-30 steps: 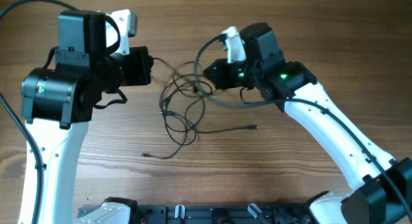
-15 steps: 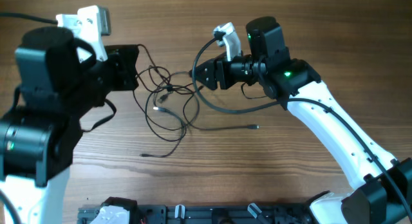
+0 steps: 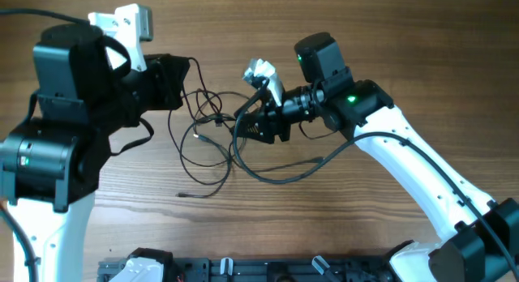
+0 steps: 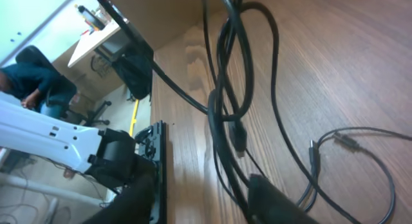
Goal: Untangle cables
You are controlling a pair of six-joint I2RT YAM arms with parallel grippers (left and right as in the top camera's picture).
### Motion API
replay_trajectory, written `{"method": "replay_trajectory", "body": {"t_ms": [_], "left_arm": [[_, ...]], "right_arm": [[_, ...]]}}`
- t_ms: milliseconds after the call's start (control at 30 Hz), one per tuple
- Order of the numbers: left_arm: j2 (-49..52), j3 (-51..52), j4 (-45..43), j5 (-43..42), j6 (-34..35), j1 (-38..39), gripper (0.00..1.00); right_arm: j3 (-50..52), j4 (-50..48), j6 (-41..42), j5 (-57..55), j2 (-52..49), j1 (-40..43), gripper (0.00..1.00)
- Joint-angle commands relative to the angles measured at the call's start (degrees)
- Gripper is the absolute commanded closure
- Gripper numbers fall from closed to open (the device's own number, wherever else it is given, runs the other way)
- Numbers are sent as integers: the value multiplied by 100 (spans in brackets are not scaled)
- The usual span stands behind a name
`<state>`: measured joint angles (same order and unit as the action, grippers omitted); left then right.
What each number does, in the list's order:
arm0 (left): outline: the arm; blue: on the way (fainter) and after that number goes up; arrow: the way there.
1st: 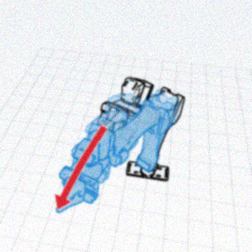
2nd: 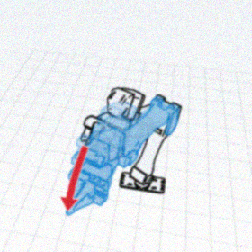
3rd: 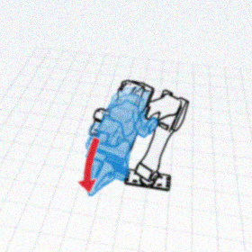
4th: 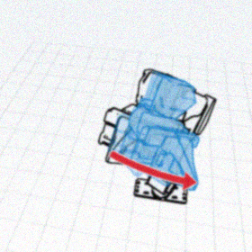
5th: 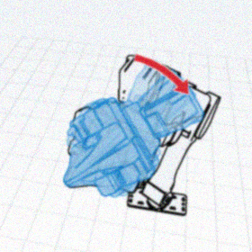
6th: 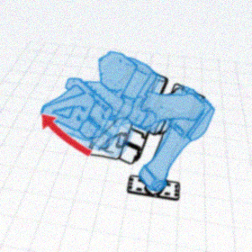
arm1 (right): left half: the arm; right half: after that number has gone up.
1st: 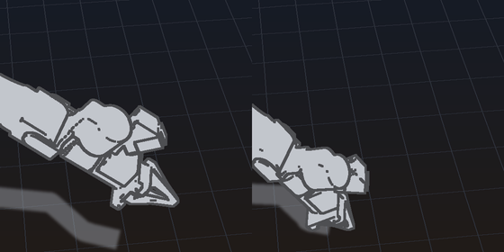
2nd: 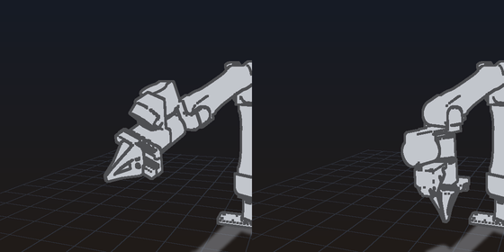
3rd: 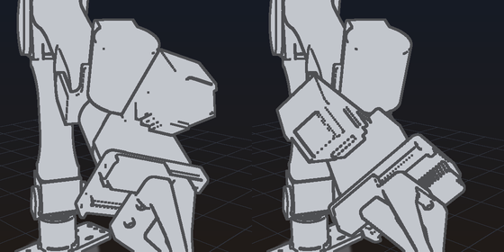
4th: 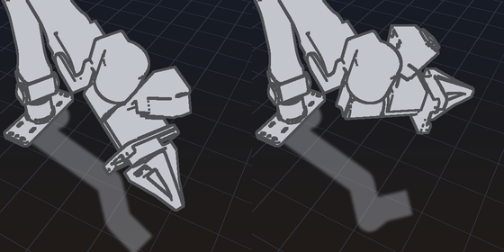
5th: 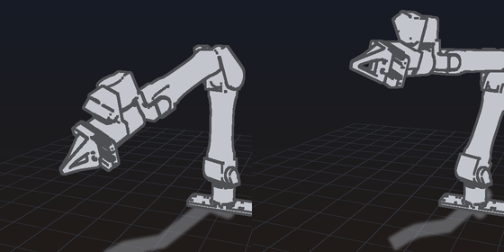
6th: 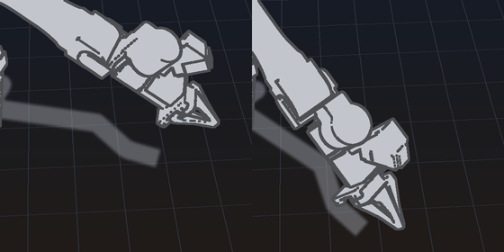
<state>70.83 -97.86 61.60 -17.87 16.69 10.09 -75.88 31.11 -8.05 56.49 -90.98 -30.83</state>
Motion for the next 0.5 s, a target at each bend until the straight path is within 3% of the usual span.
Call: {"method": "replay_trajectory", "body": {"t_ms": [0,100,133,167,233,267,333,467], "left_arm": [[-74,-72,-170,33,55,-26,96],[-118,-72,-140,31,74,-26,96],[-118,-72,-111,31,72,-26,96],[-116,-72,-98,37,72,-35,96],[-151,-111,-125,188,127,-243,96],[-175,-203,-96,496,267,-444,96],[-229,-398,-28,1008,354,-883,96],[-413,-647,-9,1294,356,-2273,96]], "right_arm": [[-15,-37,-184,-136,-398,-31,56],[-15,-260,17,-136,-708,-42,62],[-15,-341,133,-192,-739,-39,71],[-15,-424,544,-632,-754,-35,95],[-15,-380,2184,-2514,-754,90,96],[-15,-66,3340,-3805,-754,214,96],[-15,605,4750,-5431,-754,481,96],[-11,1250,4688,-6498,-833,1176,96]]}}
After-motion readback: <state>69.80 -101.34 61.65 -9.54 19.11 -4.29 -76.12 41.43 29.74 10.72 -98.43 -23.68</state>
